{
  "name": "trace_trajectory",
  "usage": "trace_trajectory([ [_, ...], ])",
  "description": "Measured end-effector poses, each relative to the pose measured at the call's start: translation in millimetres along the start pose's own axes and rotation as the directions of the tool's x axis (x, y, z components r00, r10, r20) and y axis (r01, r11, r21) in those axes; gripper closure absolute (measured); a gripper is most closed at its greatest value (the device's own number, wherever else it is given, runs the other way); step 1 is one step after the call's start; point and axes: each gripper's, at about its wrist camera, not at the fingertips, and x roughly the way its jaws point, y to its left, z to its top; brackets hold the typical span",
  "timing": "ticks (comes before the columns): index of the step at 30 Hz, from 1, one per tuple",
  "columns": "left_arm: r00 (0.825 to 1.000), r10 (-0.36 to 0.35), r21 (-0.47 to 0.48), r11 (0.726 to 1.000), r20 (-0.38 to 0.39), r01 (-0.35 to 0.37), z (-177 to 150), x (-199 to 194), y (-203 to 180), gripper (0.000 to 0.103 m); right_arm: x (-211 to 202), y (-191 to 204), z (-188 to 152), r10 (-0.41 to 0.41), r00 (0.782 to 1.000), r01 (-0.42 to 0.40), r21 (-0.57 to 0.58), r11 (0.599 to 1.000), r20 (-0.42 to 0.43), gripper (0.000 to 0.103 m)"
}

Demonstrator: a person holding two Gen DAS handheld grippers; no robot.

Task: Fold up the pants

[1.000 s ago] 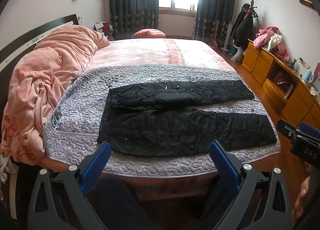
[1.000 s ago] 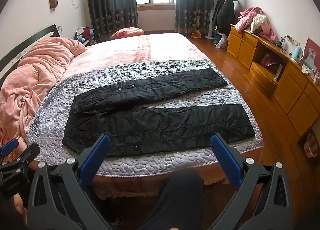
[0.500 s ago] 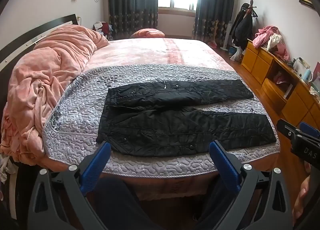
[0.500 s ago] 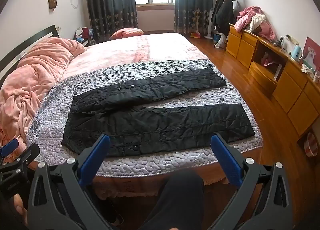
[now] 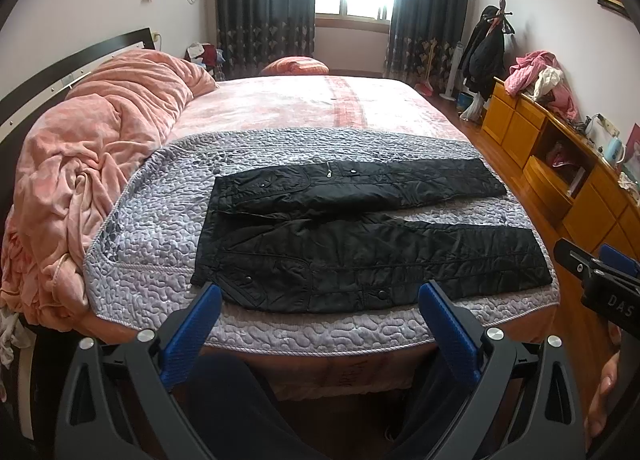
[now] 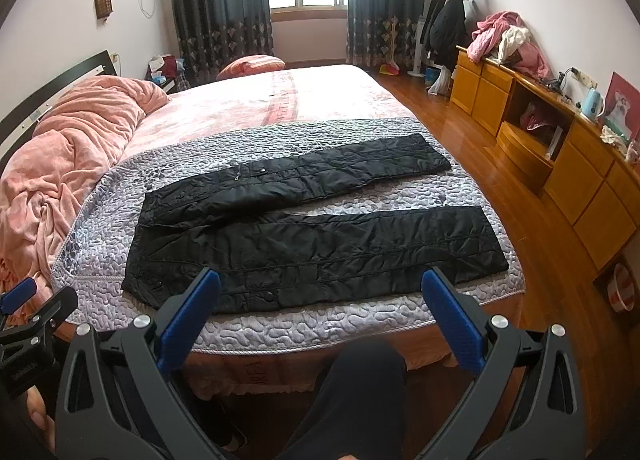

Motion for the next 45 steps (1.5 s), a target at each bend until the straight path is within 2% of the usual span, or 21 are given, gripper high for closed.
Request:
trace_trajectory([
  [45,1.0,0.0,-0.001,1.0,-0.001,0.0,-0.9,0.8,-7.6,0.004,4.9,3.4,-2.0,0.002,1.0,-0.003,-0.005,1.0,-0.004,0.002],
])
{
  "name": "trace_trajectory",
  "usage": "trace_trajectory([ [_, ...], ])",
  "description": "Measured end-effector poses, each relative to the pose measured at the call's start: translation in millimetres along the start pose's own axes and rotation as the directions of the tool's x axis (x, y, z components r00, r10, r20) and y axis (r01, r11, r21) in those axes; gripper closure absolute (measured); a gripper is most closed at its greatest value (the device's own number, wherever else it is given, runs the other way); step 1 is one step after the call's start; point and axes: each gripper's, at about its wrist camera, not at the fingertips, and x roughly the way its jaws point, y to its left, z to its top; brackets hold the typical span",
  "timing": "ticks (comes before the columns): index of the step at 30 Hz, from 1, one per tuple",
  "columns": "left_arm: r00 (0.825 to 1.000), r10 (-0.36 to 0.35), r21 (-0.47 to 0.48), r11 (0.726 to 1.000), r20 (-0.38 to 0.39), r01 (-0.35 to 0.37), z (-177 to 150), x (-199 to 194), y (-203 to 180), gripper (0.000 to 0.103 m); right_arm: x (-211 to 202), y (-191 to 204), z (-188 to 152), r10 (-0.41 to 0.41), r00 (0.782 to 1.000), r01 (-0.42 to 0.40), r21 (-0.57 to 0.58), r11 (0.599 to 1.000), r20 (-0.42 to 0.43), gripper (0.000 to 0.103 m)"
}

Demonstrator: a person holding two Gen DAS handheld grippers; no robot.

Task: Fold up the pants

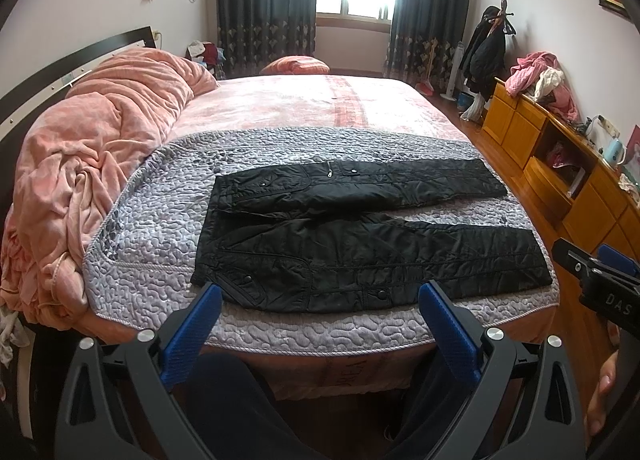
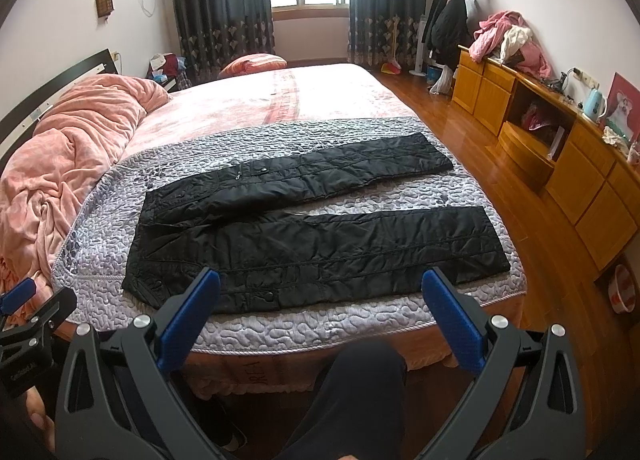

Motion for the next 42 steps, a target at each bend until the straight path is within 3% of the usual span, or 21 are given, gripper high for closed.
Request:
trace_trajectory([
  [27,1.0,0.006,0.017,1.0,-0.006,-0.006,0.8,9.8,5.4,0.004,4.1,-1.7,4.1,-0.001,1.0,0.001,-0.001,1.0,0.001,0.002],
  [29,0.999,-0.026,0.036,0.999,-0.028,0.027,-3.4,21.0,7.4,0.004,10.6,-5.1,3.6,0.059,0.998,-0.059,-0.01,0.998,0.03,0.002],
  [31,0.988,-0.134,0.039,0.99,-0.078,0.137,-13.5,42.9,16.1,0.004,20.1,-16.0,-1.3,0.158,0.985,-0.158,-0.006,0.987,0.071,0.002],
  [33,0.959,-0.265,-0.021,0.964,-0.098,0.264,-26.1,66.9,36.9,0.004,41.0,-30.8,-3.6,0.204,0.977,-0.206,0.032,0.978,0.06,0.002],
  [36,0.938,-0.34,-0.147,0.933,-0.068,0.327,-41.9,103.5,82.1,0.004,77.5,-49.1,-7.2,0.197,0.98,-0.196,0.068,0.978,-0.009,0.002],
  [37,0.942,-0.329,-0.16,0.936,-0.073,0.314,-44.7,113.6,92.8,0.004,91.9,-57.3,-11.2,0.202,0.979,-0.199,0.09,0.976,-0.03,0.002],
  [39,0.963,-0.241,-0.178,0.96,-0.121,0.218,-52.3,145.0,123.7,0.004,117.3,-75.6,-18.3,0.185,0.981,-0.176,0.126,0.976,-0.064,0.003],
  [40,0.956,-0.235,-0.195,0.96,-0.173,0.201,-55.0,161.8,136.4,0.004,125.8,-80.3,-22.4,0.181,0.981,-0.17,0.13,0.977,-0.074,0.003],
  [42,0.919,-0.265,-0.281,0.942,-0.292,0.183,-60.9,200.1,167.0,0.004,142.3,-91.1,-29.2,0.152,0.983,-0.136,0.143,0.98,-0.106,0.003],
])
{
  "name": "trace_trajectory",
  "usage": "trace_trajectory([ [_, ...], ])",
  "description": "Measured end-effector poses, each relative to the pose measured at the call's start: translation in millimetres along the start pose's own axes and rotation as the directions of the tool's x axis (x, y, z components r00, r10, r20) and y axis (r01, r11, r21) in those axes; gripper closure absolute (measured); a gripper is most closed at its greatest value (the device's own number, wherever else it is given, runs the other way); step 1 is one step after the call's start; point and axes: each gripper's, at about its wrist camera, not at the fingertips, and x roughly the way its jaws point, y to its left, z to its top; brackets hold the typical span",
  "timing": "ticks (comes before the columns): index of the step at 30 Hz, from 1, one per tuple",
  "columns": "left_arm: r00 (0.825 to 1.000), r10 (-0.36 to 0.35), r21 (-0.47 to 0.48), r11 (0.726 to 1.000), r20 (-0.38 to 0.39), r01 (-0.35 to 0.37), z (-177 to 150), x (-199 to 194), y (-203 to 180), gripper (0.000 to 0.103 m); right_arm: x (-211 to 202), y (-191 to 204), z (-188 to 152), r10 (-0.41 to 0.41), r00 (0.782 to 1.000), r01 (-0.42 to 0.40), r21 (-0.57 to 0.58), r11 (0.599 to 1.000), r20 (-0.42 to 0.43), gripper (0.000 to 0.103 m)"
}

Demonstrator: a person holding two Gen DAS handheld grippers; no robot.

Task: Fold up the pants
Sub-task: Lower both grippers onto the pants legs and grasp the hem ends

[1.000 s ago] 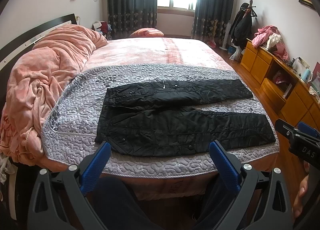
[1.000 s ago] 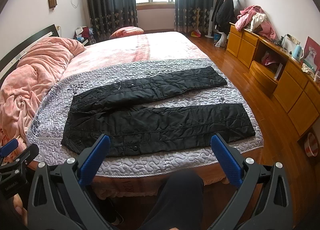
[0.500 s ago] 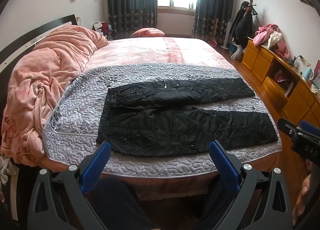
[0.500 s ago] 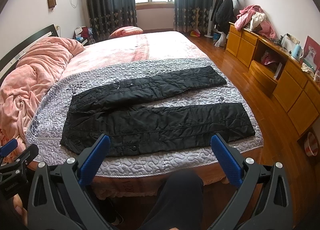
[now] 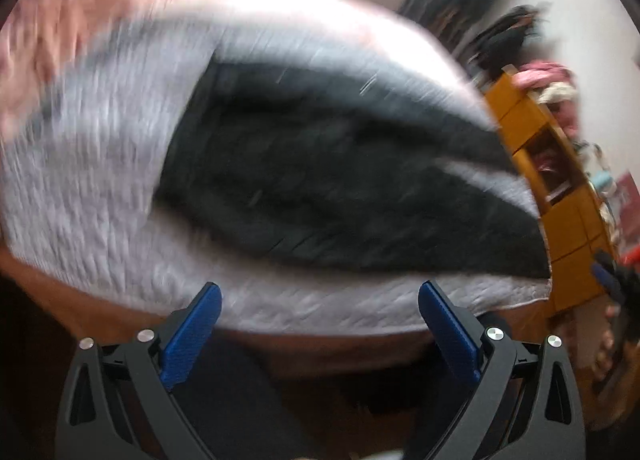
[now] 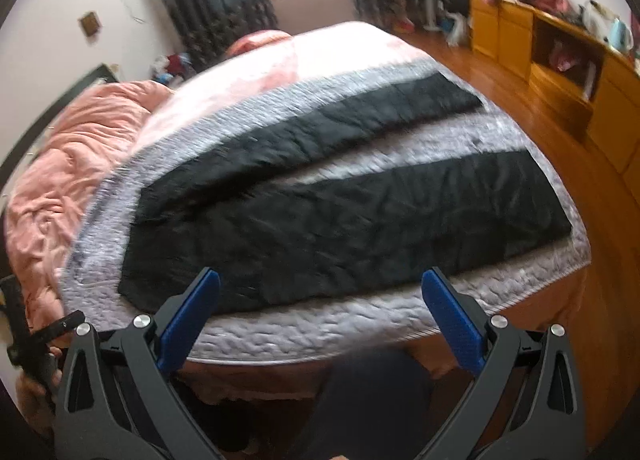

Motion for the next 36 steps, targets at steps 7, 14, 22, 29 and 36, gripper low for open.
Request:
trace_trajectory([
  [7,0.979,-0.203,-0.333,0.922,0.01,0.195,27.8,59.8,113.3,0.027,58.4,-58.3,-4.2,0.087,0.991,-0.069,0.169,0.983,-0.104,0.003],
  [14,0.978,-0.21,-0.477,0.858,0.012,0.191,45.1,100.3,148.5,0.042,103.0,-90.4,-18.2,0.228,0.959,-0.171,0.294,0.94,-0.169,0.05],
  [22,0.991,-0.133,-0.51,0.853,-0.012,0.109,57.0,108.8,150.5,0.011,107.2,-110.2,-21.5,0.231,0.963,-0.174,0.33,0.928,-0.14,0.017],
  [29,0.983,-0.181,-0.544,0.826,-0.006,0.148,67.1,130.2,150.8,0.01,117.0,-145.9,-22.5,0.229,0.966,-0.159,0.417,0.895,-0.123,0.017],
  [36,0.992,-0.122,-0.538,0.838,-0.026,0.089,64.6,129.5,156.2,0.062,104.3,-278.3,-28.4,0.162,0.986,-0.15,0.69,0.708,0.048,0.016],
])
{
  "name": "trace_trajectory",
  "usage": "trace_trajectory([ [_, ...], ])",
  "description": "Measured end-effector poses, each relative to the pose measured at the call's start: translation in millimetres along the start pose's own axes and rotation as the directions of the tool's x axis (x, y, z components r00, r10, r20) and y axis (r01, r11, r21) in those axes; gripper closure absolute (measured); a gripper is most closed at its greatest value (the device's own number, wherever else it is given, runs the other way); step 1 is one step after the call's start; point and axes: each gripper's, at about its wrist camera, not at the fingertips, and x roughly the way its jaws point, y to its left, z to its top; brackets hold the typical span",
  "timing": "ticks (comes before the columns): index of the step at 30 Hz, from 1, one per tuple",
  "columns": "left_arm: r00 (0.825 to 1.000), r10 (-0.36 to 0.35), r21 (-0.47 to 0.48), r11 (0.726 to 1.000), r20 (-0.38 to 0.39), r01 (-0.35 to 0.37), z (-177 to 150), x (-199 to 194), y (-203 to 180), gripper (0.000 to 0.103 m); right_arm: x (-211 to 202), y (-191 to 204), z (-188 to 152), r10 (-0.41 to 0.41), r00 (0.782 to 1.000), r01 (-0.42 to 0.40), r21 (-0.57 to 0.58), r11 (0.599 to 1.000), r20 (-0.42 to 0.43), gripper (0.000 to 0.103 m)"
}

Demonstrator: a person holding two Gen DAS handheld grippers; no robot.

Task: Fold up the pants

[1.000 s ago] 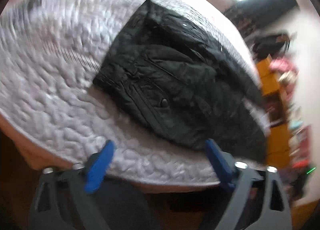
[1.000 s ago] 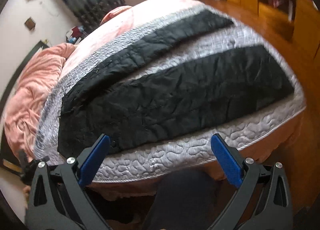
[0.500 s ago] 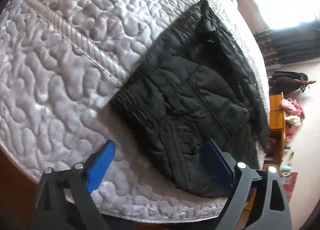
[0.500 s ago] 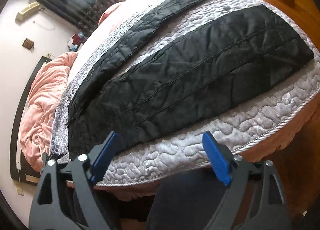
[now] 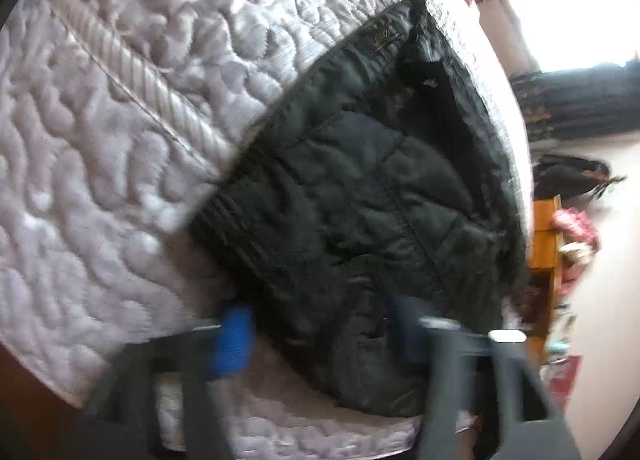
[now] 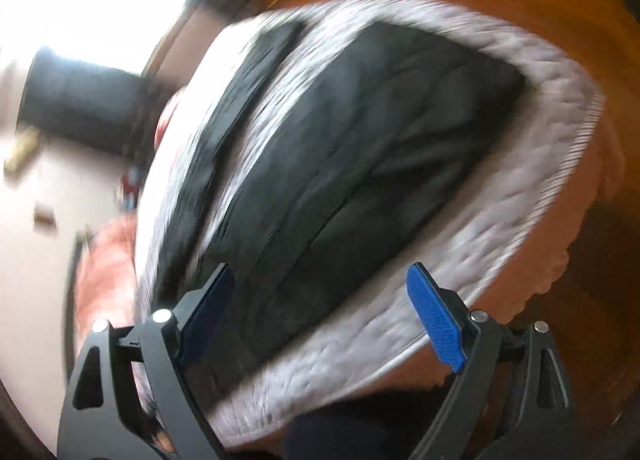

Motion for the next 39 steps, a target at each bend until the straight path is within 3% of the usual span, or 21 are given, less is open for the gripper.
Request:
trace_trajectory([
  [2,0.999,-0.044,-0.026,0.999,0.008,0.044,-0.6,-2.9,8.8,0.071,-3.3,-24.5,17.1,0.024,0.999,-0.026,0.068,0.997,0.031,0.019],
  [6,0.996,-0.081,-0.062,0.995,0.028,0.082,-2.5,-5.5,22.0,0.075,6.6,-71.0,44.3,0.071,0.995,-0.083,0.204,0.975,0.063,0.042],
  [15,0.998,-0.047,-0.111,0.993,0.037,0.05,-4.5,-4.8,21.1,0.077,34.0,-89.6,56.2,0.002,0.996,-0.026,0.278,0.96,0.088,0.042],
  [16,0.998,-0.039,-0.111,0.993,0.039,0.043,-4.3,0.3,14.4,0.078,36.0,-87.9,55.8,0.012,0.995,-0.038,0.273,0.961,0.095,0.047],
  [18,0.999,-0.03,-0.122,0.992,0.046,0.035,-4.6,-1.1,11.7,0.083,41.9,-80.1,55.6,0.035,0.995,-0.058,0.262,0.963,0.093,0.072],
  [21,0.998,-0.026,-0.131,0.991,0.056,0.033,-3.3,-10.8,8.5,0.086,40.5,-70.3,52.6,0.026,0.996,-0.048,0.246,0.968,0.091,0.088],
  [26,0.995,-0.046,-0.157,0.986,0.091,0.06,8.5,-48.8,26.0,0.087,36.4,-39.4,44.8,0.058,0.997,-0.065,0.175,0.982,0.041,0.092],
  [31,0.991,0.007,-0.213,0.977,0.133,0.021,19.6,-72.5,64.4,0.087,58.5,-12.5,22.1,0.038,0.998,-0.033,0.088,0.996,-0.052,0.093],
  [33,0.993,0.023,-0.218,0.976,0.118,0.003,19.6,-69.0,75.0,0.087,71.3,-11.5,18.0,0.004,0.998,0.001,0.073,0.997,-0.065,0.093],
  [37,0.995,0.014,-0.214,0.977,0.102,0.009,16.8,-60.7,81.4,0.084,86.8,-19.0,20.5,-0.093,0.991,0.1,0.073,0.992,-0.092,0.078],
  [39,0.995,0.003,-0.217,0.976,0.096,0.018,13.9,-62.4,81.9,0.079,71.3,-6.0,22.1,-0.182,0.983,0.183,0.014,0.983,-0.039,0.075],
])
